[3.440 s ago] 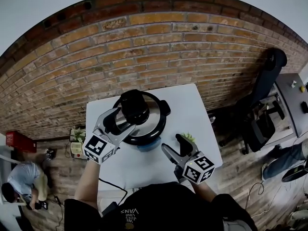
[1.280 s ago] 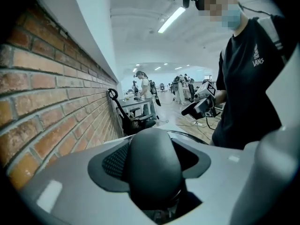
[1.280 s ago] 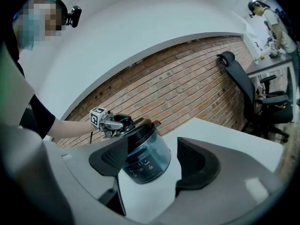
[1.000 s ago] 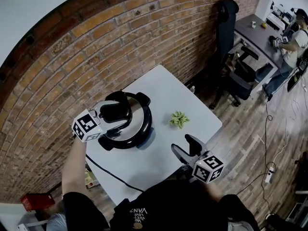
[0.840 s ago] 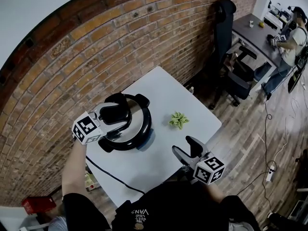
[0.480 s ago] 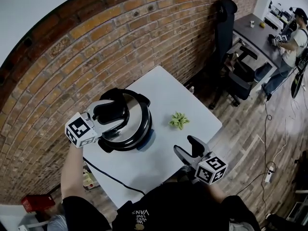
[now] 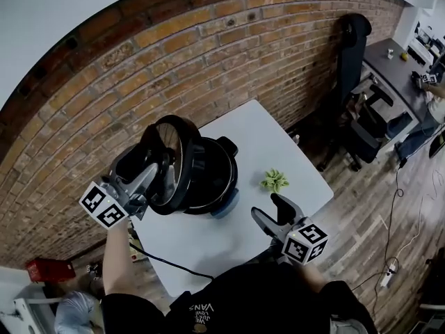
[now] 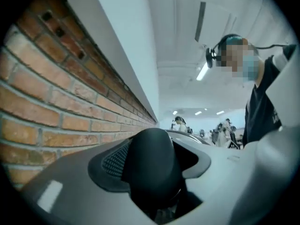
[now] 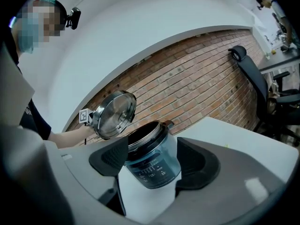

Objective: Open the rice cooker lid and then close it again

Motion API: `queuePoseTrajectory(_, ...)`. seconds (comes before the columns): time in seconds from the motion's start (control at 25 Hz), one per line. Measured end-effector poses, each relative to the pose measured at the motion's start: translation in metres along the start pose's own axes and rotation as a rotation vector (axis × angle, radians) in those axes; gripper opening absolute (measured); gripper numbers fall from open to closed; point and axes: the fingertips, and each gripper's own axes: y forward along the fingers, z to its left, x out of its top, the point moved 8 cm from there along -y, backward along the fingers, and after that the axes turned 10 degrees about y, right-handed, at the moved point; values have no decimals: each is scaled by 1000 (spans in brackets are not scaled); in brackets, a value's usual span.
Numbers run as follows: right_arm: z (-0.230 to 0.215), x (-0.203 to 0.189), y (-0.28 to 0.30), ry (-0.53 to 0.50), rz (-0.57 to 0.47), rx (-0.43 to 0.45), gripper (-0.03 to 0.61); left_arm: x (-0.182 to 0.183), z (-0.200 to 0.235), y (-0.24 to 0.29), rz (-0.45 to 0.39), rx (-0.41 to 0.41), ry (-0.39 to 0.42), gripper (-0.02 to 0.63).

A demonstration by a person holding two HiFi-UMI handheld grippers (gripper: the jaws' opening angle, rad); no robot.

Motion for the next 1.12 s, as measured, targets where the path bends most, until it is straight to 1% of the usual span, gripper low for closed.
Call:
queuePoseTrajectory(0.12,4,2,7,-6,17,29,316,-12,-1,-38,-97,148,-96,278)
queuePoseTrajectory(0.24,11,1,15,-9,33,63,317,-26,-5,-78,-177,292,-184,278)
queuePoseTrajectory(0.36,17,-1,22,-11,51,90,316,-40,-13,-114,-242,388,-269,278)
queuePoseTrajectory(0.6,30,-9,36,-11,89,142,316,-67,-37,-173,-295,561,-358,278)
queuePoseTrajectory(0.68,35,-12,38,-11,97,153,316,-75,-46,-188,-328,590,-408,276)
queuePoseTrajectory(0.76,38,-14,39,-10,99,161,316,-82,-57,-196,-396,590,-489,276)
queuePoseTrajectory(0.8,40,-16,40,-8,98,164,316,-85,-62,-200,-421,591,-519,277)
queuePoseTrajectory(0.84,41,-17,39,-6,96,166,316,-88,-67,-203,-429,599,-533,276)
queuePoseTrajectory(0.96,41,-21,36,2,94,163,316,-92,-77,-212,-423,621,-540,276)
queuePoseTrajectory(1.04,41,-23,35,8,93,160,316,-94,-80,-214,-423,621,-547,276)
queuePoseTrajectory(1.12,41,-24,32,10,89,158,316,-93,-79,-213,-408,617,-533,276)
